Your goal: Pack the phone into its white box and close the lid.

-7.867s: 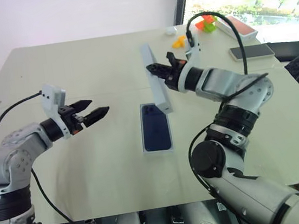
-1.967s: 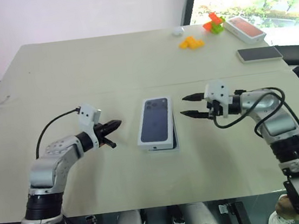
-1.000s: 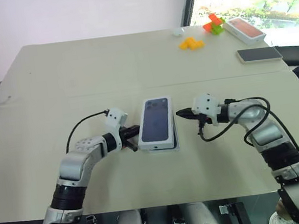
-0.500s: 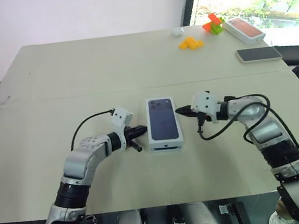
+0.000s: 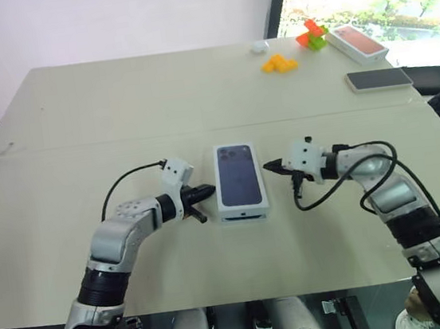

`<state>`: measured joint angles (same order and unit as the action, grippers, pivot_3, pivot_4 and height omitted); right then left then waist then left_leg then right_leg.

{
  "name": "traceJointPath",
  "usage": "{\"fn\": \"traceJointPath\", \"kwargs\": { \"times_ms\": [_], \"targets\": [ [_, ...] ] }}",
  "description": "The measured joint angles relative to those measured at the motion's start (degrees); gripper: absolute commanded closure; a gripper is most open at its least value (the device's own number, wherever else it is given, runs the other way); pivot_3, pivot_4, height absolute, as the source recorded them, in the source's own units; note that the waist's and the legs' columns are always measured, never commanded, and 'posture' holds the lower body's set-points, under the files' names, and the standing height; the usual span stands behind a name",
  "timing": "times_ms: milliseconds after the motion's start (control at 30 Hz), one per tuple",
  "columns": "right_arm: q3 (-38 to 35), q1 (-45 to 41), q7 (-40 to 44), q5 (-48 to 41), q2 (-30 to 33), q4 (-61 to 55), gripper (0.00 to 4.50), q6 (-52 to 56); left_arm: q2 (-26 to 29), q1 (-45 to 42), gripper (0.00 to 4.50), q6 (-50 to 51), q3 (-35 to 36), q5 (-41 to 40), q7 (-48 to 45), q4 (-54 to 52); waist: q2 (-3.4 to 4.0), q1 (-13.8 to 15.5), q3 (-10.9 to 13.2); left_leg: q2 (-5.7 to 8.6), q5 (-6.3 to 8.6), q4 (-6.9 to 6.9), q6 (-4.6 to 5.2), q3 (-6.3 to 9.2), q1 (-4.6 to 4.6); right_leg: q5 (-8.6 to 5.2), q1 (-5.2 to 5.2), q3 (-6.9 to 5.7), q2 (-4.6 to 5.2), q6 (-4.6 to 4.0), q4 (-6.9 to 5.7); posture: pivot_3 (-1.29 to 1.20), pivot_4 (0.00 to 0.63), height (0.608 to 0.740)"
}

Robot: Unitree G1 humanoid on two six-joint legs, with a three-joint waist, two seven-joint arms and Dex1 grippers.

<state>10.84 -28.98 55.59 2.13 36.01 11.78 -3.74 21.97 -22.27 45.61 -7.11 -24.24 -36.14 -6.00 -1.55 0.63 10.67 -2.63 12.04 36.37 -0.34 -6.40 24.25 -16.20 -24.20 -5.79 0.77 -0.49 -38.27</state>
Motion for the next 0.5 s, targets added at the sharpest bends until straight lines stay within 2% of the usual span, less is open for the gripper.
{"fn": "traceJointPath", "kwargs": {
  "times_ms": [500],
  "targets": [
    [-1.6, 3.8, 3.7, -5.9, 0.0, -5.9, 4.47, 5.0, 1.8, 1.9, 4.50, 2.9, 0.0, -1.6, -1.8, -4.0, 0.00, 0.1, 0.0, 0.00, 0.00, 0.04, 0.00, 0.00, -0.01, 0.11, 0.00, 0.00, 0.00, -0.20, -0.04, 0.00, 0.150, 0.737]
  ]
}}
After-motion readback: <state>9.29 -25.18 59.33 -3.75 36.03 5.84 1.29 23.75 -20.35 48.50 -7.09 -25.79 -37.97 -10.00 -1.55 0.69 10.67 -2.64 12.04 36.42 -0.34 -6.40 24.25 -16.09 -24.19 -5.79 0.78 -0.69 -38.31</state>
